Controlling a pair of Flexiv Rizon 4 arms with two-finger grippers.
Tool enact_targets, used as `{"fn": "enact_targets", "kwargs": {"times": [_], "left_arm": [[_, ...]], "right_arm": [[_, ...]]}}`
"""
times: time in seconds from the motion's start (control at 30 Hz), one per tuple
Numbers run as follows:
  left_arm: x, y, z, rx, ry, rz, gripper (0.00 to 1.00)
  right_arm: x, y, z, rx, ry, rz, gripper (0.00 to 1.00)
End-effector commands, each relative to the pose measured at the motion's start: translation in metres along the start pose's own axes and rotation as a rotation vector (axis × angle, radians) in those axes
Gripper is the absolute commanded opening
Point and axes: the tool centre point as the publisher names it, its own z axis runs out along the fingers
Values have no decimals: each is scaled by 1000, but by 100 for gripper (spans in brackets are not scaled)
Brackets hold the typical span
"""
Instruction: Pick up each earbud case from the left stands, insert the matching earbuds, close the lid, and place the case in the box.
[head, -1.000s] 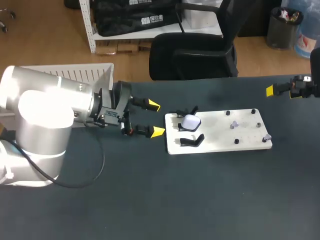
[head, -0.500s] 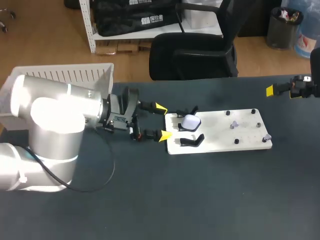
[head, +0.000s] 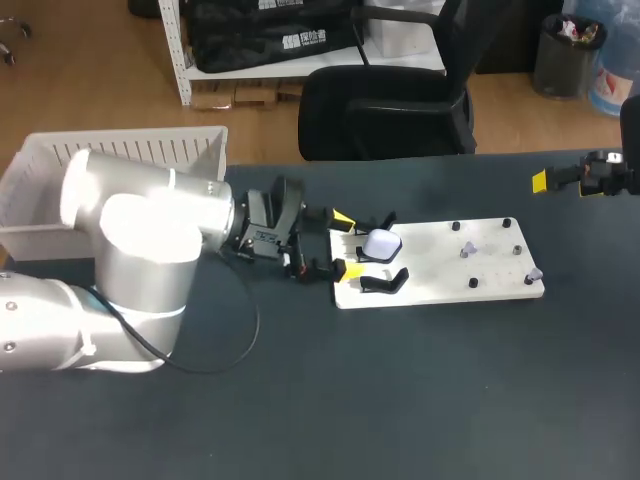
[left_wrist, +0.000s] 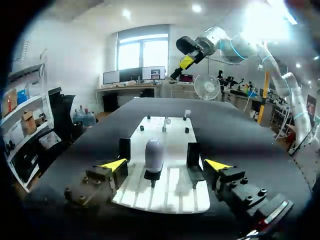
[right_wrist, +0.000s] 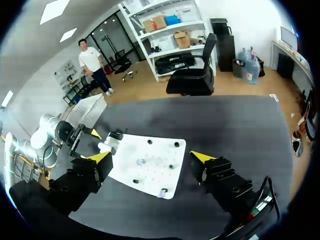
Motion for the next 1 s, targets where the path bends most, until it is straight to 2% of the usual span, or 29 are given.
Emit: {"fn": "enact_targets", "kwargs": {"times": [0.03,0.07,0.27,0.67,0.73,1.0], "left_arm": [[-2,9,9,24,17,-4,97],[-2,9,10,26,18,-6,93],[-2,13,18,36,25,-21,85],[2,16,31,61,35,-39,83],[2,17,32,60,34,-41,86],[3,18,38,65,30,-46,79]], "right_arm": [[0,0,0,2,1,0,100],[0,0,0,2,1,0,100],[0,0,0,2,1,0,100],[0,0,0,2,1,0,100],[0,0,0,2,1,0,100],[0,0,0,2,1,0,100]]}}
